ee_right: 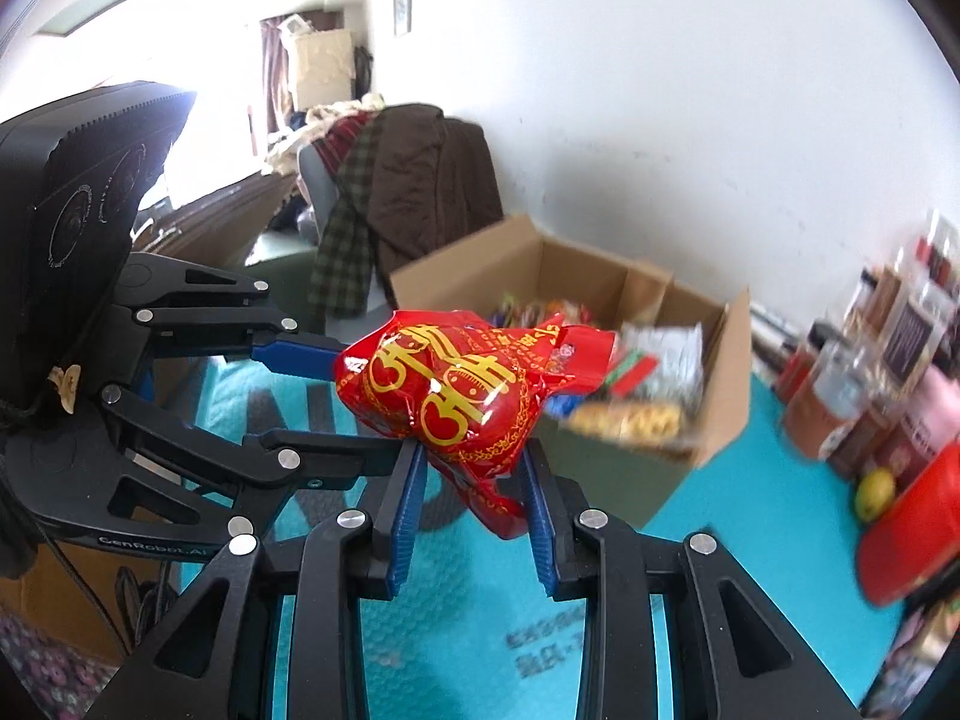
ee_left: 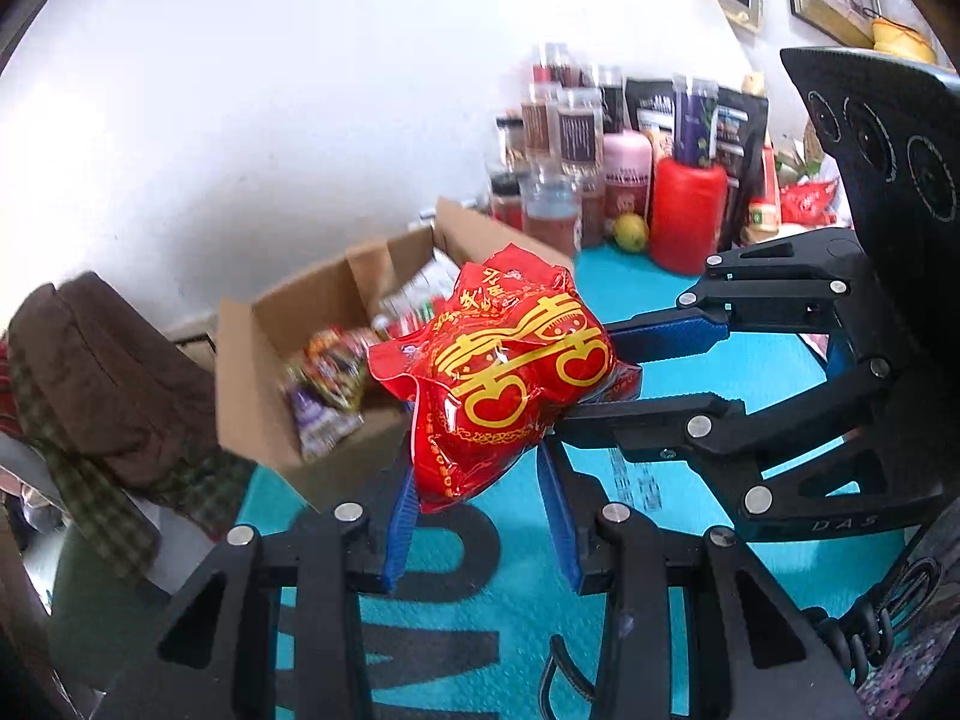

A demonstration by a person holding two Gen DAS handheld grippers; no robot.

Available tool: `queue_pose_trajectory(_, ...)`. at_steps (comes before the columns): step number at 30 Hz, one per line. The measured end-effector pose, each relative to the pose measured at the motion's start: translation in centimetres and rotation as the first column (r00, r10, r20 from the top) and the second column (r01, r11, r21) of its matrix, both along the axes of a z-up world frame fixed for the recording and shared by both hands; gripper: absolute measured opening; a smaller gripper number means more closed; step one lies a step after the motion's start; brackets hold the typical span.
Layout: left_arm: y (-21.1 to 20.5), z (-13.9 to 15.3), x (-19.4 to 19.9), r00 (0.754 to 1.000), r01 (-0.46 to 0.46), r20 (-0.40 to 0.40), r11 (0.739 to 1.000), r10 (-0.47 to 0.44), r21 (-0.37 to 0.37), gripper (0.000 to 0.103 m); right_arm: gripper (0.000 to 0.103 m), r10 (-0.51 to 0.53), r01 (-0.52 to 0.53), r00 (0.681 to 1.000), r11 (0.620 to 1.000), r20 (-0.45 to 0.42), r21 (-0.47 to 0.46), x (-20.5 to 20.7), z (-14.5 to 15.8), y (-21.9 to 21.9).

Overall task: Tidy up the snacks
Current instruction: 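Lift and carry the red snack bag over the cardboard box with the right tool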

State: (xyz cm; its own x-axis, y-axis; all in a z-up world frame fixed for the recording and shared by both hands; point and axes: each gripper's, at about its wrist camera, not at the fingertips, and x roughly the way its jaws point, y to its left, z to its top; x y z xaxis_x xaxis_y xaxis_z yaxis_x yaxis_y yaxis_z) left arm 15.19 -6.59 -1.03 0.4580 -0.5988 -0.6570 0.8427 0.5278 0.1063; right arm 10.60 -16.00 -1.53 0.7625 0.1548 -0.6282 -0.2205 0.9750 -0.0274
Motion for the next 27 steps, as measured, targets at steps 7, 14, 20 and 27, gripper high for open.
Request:
queue_pose_trajectory(7,-0.9,2.7,2.0,0.999,-0.029,0.041,0.999,0.03,-0.034,0.038,0.031,0.016,-0.016,0.999,1.0,0.04,-0.016,2.0,2.3,-0.6)
queue_pose_trajectory(14,-1.9,3.6,4.8,0.998,-0.052,0.038,0.997,0.055,-0.059,0.038,0.031,0.02,-0.018,0.998,0.999,0.061,-0.033,4.8,3.2,-1.6)
queue_pose_trajectory(20,-3.0,3.0,7.6,0.998,-0.061,0.026,0.997,0.063,-0.05,0.038,0.031,0.023,-0.021,0.998,0.999,0.051,-0.042,7.5,2.5,-2.6)
queue_pose_trajectory(27,-4.7,2.1,11.2,0.998,-0.06,0.019,0.998,0.06,-0.022,0.038,0.031,0.017,-0.016,0.999,1.0,0.033,-0.027,10.9,1.7,-3.5)
